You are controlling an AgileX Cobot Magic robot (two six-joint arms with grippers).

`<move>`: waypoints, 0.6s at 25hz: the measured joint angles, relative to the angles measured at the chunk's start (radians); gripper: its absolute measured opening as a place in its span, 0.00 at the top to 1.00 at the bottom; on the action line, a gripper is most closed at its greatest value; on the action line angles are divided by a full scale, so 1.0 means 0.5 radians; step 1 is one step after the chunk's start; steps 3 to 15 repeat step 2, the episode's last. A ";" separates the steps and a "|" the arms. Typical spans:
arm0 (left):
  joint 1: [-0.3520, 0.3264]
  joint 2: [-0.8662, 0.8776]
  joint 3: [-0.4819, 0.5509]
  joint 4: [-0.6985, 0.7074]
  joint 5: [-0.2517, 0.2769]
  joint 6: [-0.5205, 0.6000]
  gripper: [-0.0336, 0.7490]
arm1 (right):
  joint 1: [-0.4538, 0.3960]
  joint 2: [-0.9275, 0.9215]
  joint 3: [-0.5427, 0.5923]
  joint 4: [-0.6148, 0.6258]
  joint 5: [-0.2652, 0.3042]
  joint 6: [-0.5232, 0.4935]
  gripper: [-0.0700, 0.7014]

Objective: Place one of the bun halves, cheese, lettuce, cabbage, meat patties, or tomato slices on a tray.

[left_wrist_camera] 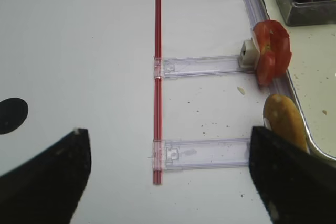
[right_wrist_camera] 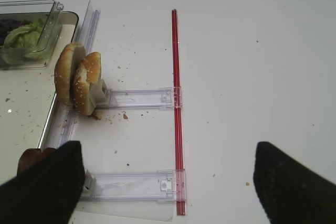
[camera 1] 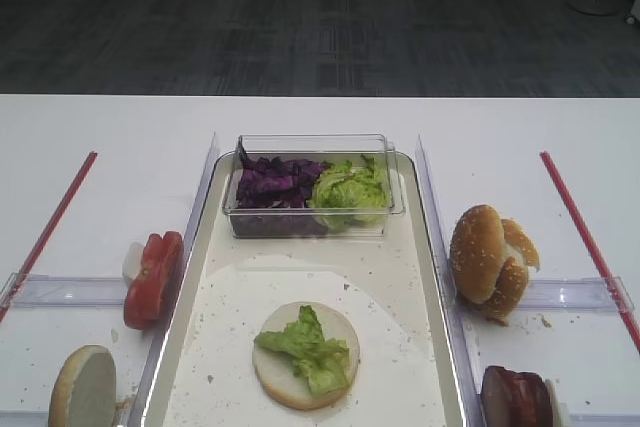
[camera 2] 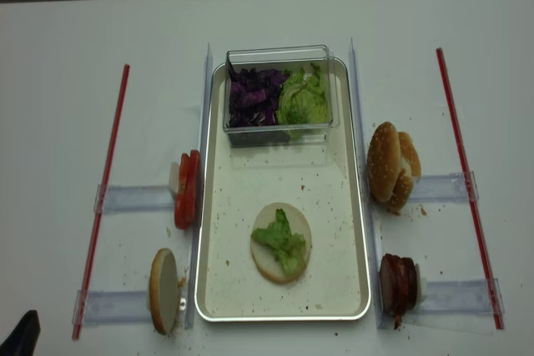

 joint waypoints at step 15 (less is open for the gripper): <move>0.000 0.000 0.000 0.000 0.000 0.000 0.24 | 0.000 0.000 0.000 0.000 0.000 0.000 0.05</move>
